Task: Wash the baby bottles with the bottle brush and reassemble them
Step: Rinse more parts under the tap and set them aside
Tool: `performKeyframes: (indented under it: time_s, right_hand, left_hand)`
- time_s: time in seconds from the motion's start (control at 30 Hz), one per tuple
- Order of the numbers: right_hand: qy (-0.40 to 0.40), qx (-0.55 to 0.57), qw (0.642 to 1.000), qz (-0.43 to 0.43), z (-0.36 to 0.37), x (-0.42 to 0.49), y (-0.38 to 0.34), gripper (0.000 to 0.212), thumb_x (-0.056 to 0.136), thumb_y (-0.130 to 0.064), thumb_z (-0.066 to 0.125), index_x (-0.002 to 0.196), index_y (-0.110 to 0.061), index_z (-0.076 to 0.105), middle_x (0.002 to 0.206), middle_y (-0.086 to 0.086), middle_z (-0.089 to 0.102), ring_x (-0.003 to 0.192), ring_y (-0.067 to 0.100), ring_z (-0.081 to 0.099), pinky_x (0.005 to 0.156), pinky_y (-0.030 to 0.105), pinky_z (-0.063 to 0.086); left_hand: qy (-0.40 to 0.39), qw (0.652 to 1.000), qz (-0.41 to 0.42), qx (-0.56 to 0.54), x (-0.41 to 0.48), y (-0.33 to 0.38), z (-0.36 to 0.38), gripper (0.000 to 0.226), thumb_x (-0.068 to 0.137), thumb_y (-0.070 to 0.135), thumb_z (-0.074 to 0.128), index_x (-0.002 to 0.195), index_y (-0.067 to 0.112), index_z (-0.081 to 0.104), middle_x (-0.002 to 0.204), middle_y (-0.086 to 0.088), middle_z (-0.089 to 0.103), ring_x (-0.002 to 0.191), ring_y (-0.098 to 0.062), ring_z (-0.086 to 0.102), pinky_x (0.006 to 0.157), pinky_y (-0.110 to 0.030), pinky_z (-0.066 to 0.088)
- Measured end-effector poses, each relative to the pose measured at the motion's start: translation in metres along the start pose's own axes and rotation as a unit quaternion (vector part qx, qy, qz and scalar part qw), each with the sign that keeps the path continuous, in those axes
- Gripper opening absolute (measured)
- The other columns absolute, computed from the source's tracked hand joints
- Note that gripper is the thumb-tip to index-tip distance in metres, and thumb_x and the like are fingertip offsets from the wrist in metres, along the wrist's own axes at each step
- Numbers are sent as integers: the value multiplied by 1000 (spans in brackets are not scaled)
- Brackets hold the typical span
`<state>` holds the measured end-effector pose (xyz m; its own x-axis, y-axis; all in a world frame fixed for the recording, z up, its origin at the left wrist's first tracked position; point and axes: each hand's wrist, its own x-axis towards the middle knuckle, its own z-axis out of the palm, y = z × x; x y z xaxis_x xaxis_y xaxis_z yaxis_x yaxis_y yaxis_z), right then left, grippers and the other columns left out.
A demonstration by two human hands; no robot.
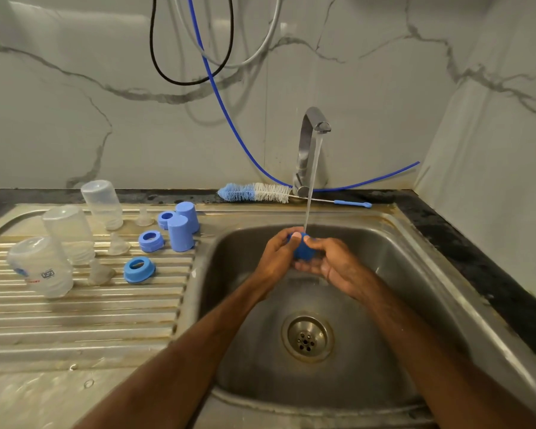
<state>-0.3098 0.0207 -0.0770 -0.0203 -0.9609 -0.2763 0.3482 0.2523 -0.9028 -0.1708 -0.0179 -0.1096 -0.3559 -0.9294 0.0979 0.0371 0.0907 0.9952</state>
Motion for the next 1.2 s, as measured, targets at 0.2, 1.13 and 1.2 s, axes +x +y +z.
performKeyframes:
  time_s: [0.2,1.13,1.2]
  right_hand:
    - [-43,55,995,74,-1,-4,4,43,109,-27,29,130,-3,58,120,23,71,106,33,71,84,45,60]
    - [169,-442,840,-267,-5,9,8,54,72,-24,91,120,-18,67,108,-6,69,99,9,65,74,9,45]
    - [179,-423,843,-280,-4,10,5,58,72,-24,91,124,-17,66,112,-6,68,100,8,63,74,8,45]
  left_hand:
    - [-12,994,65,87,-4,-5,6,40,103,27,58,142,22,47,133,-4,57,111,-17,66,86,-27,60]
    - [3,950,26,311,4,-19,-10,37,84,25,82,113,21,60,92,10,70,79,-1,66,65,-8,47]
    - [7,954,23,298,2,-18,-10,39,84,24,83,115,20,59,93,9,68,80,-3,65,66,-12,48]
